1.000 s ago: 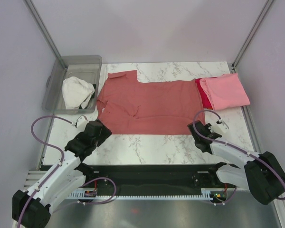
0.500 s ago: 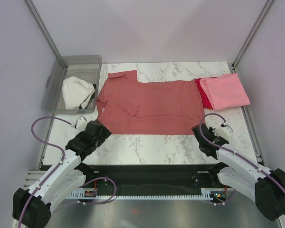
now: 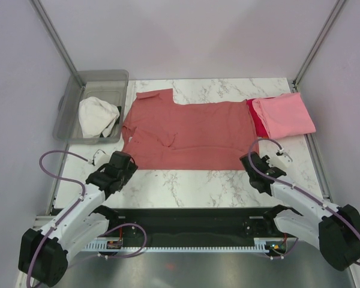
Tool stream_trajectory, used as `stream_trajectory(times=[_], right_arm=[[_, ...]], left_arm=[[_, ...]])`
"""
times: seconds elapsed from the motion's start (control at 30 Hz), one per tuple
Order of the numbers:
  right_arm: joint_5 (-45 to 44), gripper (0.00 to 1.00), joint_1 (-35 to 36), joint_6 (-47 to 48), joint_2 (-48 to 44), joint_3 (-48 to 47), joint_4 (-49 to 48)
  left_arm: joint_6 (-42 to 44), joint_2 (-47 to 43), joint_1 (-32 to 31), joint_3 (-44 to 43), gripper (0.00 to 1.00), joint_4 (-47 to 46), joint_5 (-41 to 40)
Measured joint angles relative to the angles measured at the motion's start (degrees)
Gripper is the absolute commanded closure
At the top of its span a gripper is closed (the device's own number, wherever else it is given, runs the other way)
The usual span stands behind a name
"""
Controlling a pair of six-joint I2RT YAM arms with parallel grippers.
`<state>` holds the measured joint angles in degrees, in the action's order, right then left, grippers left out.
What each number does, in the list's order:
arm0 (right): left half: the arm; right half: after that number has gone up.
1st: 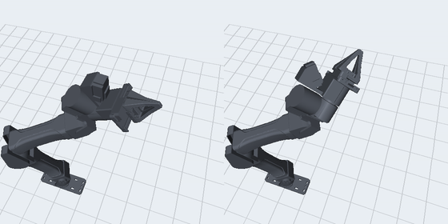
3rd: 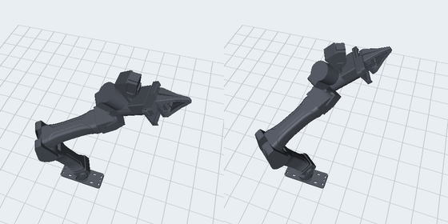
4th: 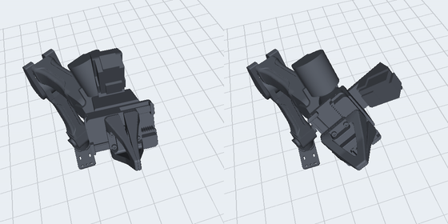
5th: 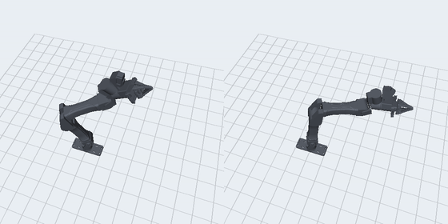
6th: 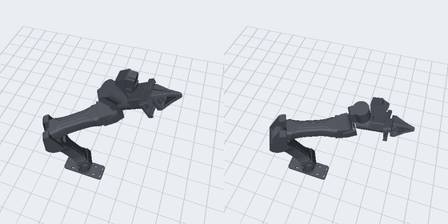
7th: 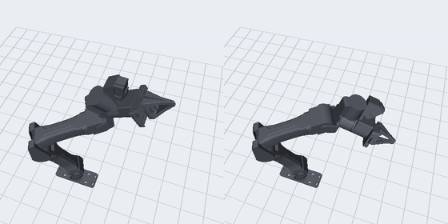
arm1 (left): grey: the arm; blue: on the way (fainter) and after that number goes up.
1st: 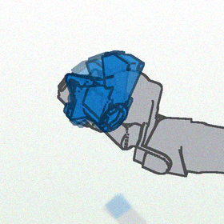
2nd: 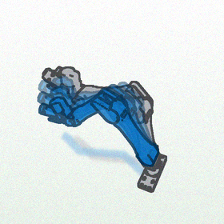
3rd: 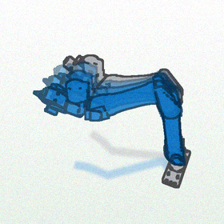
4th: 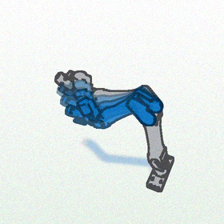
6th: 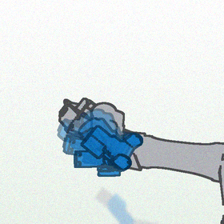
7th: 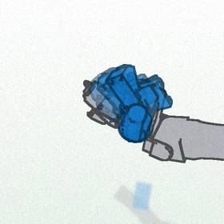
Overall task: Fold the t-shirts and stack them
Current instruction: Fold the tshirt
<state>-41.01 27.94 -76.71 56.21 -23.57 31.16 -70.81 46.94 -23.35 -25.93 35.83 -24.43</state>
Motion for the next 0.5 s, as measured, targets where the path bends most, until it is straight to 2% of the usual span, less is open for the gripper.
stream_trajectory(times=[0.2, 0.4, 0.5], right_arm=[[0.2, 0.57, 0.0, -0.1, 8.5, -3.3, -3.7], [0.2, 0.58, -0.1, -1.4, 16.5, -5.8, -6.1], [-0.3, 0.65, -0.2, -1.9, 19.3, -7.2, -6.7]], left_arm=[[-0.6, 3.0, 4.5, 0.0, 0.2, -2.6, 1.2], [0.0, 7.5, 11.8, 0.1, 0.22, -5.9, 5.5], [0.7, 8.3, 14.7, 0.1, 0.22, -7.3, 7.3]])
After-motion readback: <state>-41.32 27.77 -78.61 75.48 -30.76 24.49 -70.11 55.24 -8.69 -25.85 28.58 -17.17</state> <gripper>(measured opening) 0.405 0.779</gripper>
